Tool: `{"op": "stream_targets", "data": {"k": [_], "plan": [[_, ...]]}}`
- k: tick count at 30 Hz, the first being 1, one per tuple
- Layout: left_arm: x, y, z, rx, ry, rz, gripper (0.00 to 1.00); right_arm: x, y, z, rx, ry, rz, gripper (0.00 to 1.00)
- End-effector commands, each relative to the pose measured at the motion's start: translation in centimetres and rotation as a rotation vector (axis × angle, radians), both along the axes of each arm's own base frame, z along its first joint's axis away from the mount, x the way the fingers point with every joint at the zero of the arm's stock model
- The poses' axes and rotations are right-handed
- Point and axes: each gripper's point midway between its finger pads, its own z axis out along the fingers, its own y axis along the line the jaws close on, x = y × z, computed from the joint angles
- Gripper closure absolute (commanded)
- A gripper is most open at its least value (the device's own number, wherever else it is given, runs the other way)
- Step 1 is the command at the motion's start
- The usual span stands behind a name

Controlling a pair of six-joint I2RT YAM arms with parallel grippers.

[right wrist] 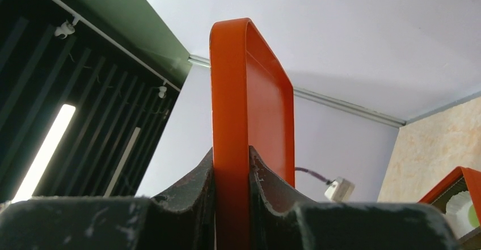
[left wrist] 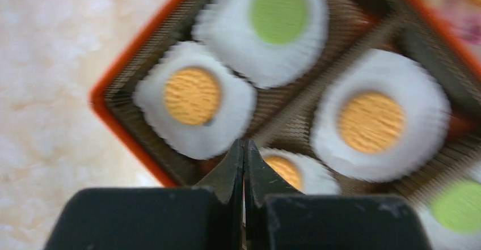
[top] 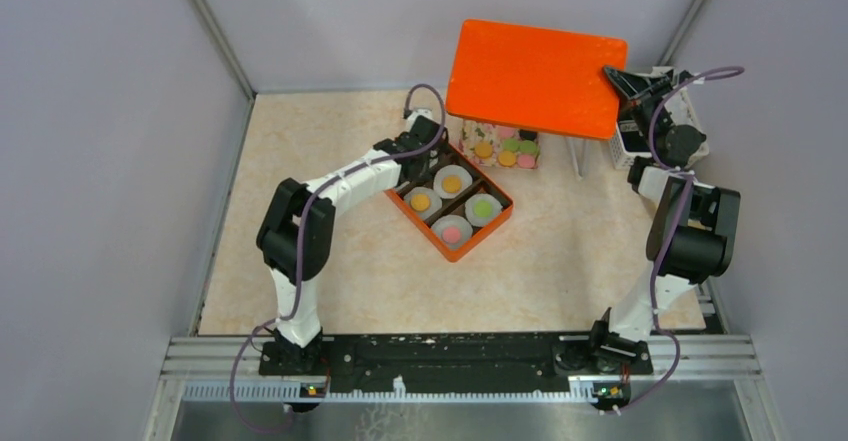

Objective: Pack the cookies

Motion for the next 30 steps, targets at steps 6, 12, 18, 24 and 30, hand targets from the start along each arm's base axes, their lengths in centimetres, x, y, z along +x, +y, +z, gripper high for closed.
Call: {"op": "stream_targets", "data": {"k": [6,12,18,24,30], "plan": [[2.4,9.0,-1.1,0.158,0.068,0.259,1.0,-4.0,1.0,4.7,-0.058,-0.292,-0.007,1.0],[4.0,10.3,-2.6,0.136,0.073,0.276,1.0,-4.0,1.0,4.7,-0.065,-0.295,-0.007,1.0],[3.4,11.5,-3.3,0.173,0.12,0.34,1.0,-3.8,1.0,4.1,-0.067,-0.278,0.0,1.0],[-2.3,12.9,-3.2,0.135,0.218,0.411,1.0,-3.6,1.0,3.6,-0.07,-0.266,0.003,1.0],[-9.7,13.1,-3.8,0.074,0.297,0.415,1.0,-3.4,1.0,3.2,-0.067,-0.251,0.01,1.0]]}}
